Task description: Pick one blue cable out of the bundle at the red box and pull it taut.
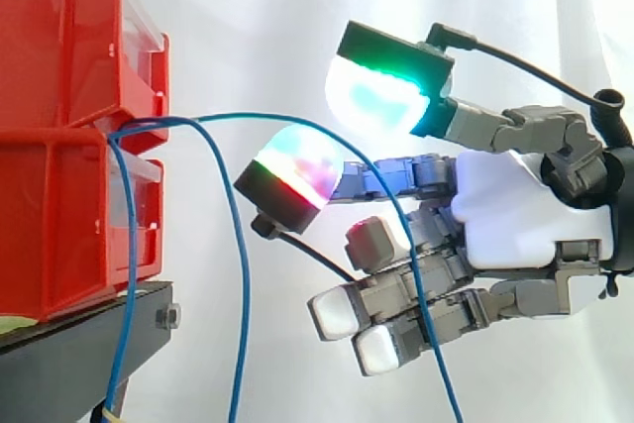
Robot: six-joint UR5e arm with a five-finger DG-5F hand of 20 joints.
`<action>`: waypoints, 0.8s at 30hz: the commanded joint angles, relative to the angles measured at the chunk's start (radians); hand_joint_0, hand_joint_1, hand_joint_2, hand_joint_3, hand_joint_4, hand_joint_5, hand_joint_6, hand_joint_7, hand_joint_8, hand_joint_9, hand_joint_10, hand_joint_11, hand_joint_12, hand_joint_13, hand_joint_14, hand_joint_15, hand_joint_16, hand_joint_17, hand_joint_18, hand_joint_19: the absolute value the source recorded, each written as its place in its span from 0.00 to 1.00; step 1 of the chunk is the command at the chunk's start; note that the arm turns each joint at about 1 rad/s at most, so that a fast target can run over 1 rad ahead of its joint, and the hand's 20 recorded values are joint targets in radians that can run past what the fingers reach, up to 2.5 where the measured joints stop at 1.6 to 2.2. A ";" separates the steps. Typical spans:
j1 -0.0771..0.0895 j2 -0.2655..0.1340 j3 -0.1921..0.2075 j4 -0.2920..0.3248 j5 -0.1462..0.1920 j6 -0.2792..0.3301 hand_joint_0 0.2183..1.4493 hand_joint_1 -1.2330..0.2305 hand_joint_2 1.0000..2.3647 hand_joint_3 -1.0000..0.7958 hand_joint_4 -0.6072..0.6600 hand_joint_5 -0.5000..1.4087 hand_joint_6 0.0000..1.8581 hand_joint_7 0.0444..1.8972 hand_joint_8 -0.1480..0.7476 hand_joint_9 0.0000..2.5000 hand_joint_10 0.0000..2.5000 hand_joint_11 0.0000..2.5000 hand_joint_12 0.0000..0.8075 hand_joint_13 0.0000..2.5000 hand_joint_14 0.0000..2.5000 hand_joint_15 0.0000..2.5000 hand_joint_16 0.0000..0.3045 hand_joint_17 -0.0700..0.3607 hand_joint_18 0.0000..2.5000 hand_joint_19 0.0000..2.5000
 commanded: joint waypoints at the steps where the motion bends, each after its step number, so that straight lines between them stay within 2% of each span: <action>1: 0.000 0.000 0.000 0.000 0.000 0.000 0.22 0.38 0.00 0.31 0.50 0.20 0.49 0.42 0.61 0.46 0.00 0.37 0.52 0.35 0.00 0.18 0.19 0.47 0.29 0.21; 17: 0.000 0.000 0.000 0.000 -0.001 0.000 0.23 0.28 0.00 0.28 0.50 0.21 0.49 0.44 0.60 0.47 0.00 0.39 0.50 0.36 0.01 0.18 0.18 0.45 0.31 0.21; 24: 0.000 0.000 0.000 0.000 -0.001 0.002 0.23 0.29 0.00 0.28 0.50 0.22 0.49 0.47 0.61 0.49 0.00 0.39 0.49 0.38 0.01 0.19 0.18 0.44 0.33 0.21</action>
